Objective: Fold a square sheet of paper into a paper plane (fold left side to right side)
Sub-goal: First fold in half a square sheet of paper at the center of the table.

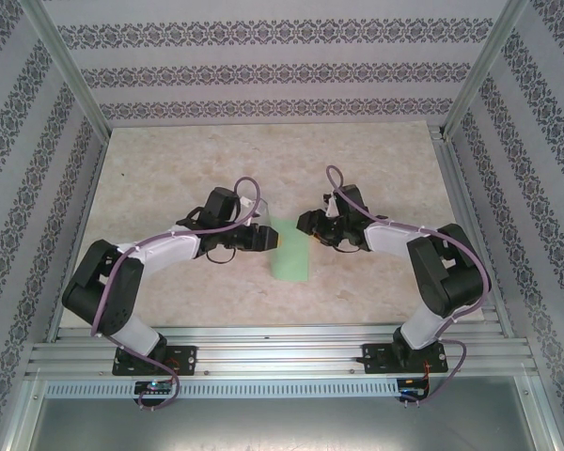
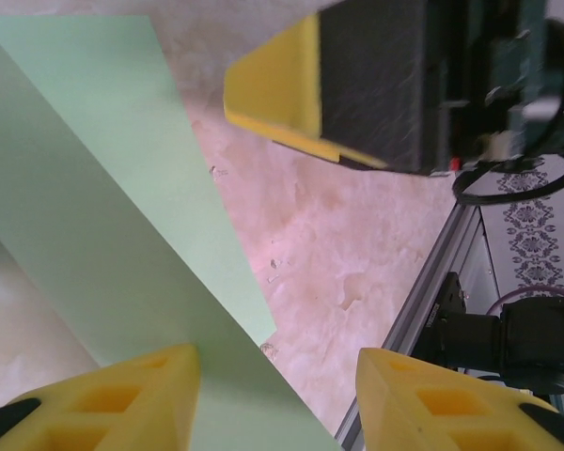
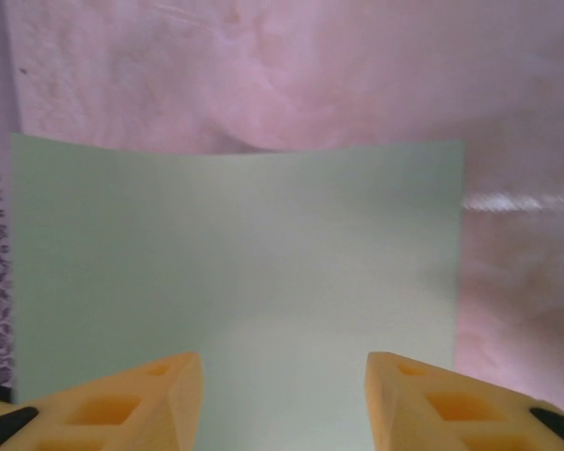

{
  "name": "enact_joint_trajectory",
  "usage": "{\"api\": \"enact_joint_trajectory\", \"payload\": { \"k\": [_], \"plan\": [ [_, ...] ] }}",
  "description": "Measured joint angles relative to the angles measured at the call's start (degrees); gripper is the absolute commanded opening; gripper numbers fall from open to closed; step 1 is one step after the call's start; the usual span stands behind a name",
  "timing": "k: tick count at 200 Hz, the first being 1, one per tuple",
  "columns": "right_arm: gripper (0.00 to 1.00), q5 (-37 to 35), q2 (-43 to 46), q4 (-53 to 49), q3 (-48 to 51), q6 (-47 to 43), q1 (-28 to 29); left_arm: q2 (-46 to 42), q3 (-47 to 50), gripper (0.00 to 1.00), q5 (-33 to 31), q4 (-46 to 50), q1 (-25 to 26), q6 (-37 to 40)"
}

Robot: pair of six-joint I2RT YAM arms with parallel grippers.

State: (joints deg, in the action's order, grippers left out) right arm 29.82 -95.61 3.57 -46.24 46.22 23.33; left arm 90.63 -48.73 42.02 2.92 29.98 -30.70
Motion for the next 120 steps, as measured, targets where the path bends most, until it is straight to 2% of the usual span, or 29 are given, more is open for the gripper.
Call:
{"api": "enact_joint_trajectory", "payload": {
  "k": [29,87,100,120],
  "plan": [
    [0.56,3.93,0.04,5.49,-0.13,3.98,0.79,1.81,0.0,0.49,0.2,-0.42,0.66,0.0],
    [0.59,7.52,-4.76,9.42,-4.35,6.95,3.37,3.34,-0.61,0.48,0.81,-1.42,2.14,0.0],
    [0.56,8.02,-5.9,10.12,-4.76,7.65,3.76,3.58,-0.76,0.49,0.81,-1.73,2.36,0.0],
    [0.41,8.22,-7.28,10.54,-5.07,8.44,4.33,4.0,-0.94,0.49,0.79,-1.84,2.47,-0.02]
  ]
}}
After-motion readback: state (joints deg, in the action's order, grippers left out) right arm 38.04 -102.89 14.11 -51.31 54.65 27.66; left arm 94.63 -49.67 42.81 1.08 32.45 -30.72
